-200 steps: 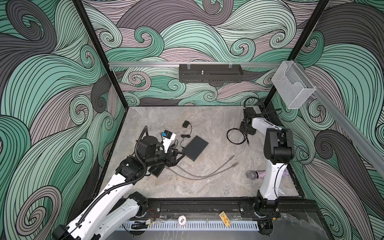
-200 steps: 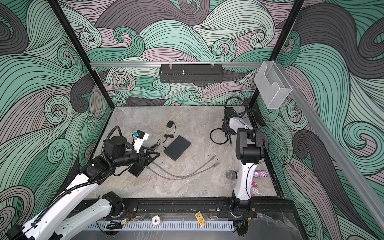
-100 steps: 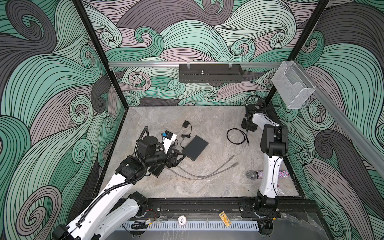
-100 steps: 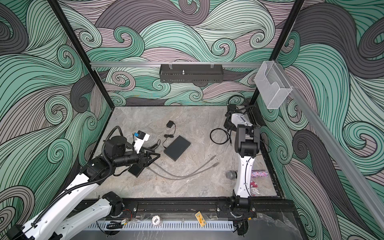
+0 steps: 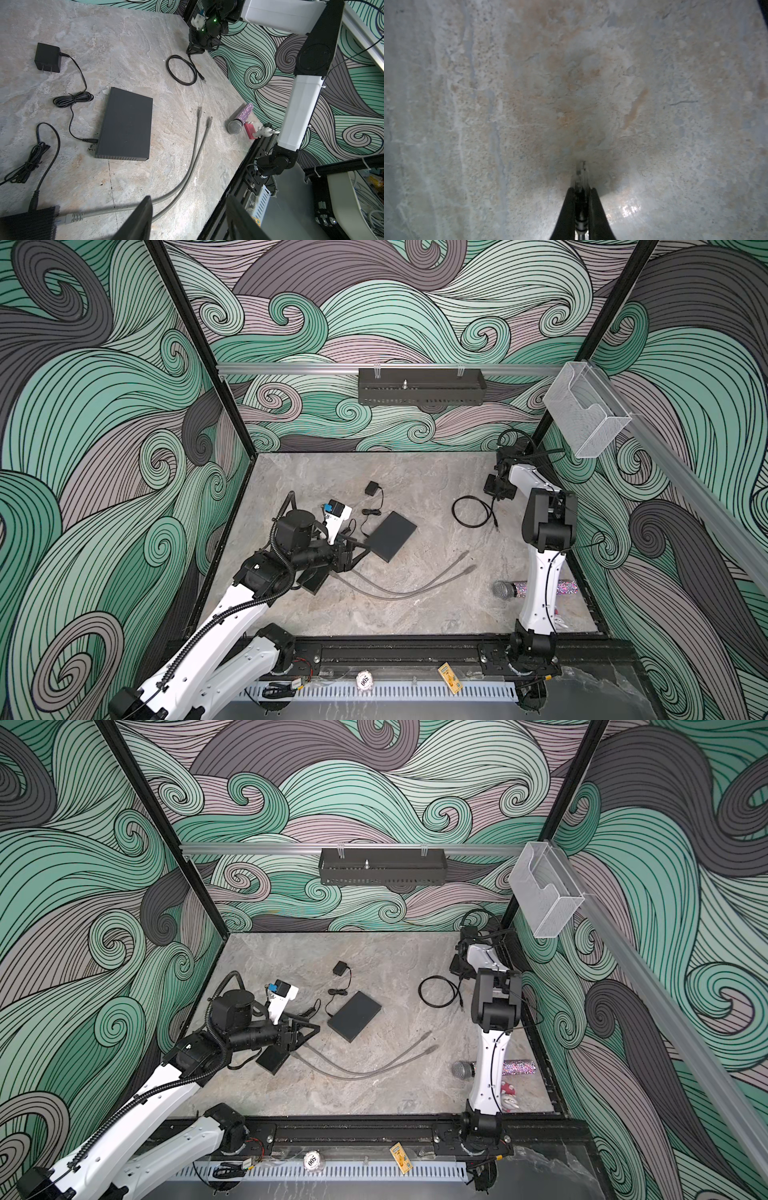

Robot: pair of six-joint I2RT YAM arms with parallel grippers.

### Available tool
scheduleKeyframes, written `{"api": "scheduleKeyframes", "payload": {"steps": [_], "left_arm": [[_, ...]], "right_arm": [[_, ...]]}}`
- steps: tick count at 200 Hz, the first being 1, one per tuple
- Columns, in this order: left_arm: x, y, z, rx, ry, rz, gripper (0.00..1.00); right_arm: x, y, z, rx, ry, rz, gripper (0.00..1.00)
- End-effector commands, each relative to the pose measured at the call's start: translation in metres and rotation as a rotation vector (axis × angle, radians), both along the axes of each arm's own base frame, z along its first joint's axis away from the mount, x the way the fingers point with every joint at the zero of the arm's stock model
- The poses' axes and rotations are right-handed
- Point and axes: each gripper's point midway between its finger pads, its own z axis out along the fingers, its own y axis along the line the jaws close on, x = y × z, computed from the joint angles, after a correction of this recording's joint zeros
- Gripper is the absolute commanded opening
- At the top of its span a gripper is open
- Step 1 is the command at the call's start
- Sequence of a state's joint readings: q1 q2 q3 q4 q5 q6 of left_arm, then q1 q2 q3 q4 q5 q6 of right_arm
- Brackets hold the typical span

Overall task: Insert the plug into the switch port
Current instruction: 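Close the right gripper on the black ethernet plug and lift it, then carry the ethernet plug toward the left gripper while left gripper approaches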

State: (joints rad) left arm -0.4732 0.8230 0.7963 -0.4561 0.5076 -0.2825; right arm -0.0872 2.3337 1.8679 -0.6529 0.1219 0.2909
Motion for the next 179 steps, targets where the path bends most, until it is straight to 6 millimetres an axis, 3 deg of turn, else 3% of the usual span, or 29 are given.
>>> {"api": "scheduleKeyframes", "payload": {"steps": [1, 46, 67, 91, 133, 155, 179], "left_arm": [[0.002, 0.0, 0.001, -0.027, 0.01, 0.001, 0.59], [0.004, 0.001, -0.001, -0.026, 0.016, 0.013, 0.59], [0.005, 0.002, -0.001, -0.031, 0.02, 0.02, 0.6], [0.007, 0.002, -0.004, -0.032, 0.029, 0.024, 0.6], [0.003, -0.003, 0.002, -0.06, 0.02, -0.019, 0.6], [-0.001, -0.007, 0.008, -0.088, 0.002, -0.055, 0.59], [-0.008, -0.013, 0.022, -0.144, -0.028, -0.108, 0.59]], "right_arm": [[-0.003, 0.018, 0.046, 0.004, -0.074, 0.068, 0.1], [-0.013, 0.064, 0.163, -0.091, -0.337, 0.203, 0.11], [-0.036, 0.1, 0.21, -0.124, -0.441, 0.296, 0.12], [-0.074, 0.141, 0.249, -0.107, -0.568, 0.416, 0.13], [-0.168, 0.22, 0.287, 0.125, -0.829, 0.794, 0.11], [-0.223, 0.255, 0.298, 0.215, -0.928, 1.004, 0.12], [-0.275, 0.281, 0.295, 0.285, -0.958, 1.175, 0.13]]}}
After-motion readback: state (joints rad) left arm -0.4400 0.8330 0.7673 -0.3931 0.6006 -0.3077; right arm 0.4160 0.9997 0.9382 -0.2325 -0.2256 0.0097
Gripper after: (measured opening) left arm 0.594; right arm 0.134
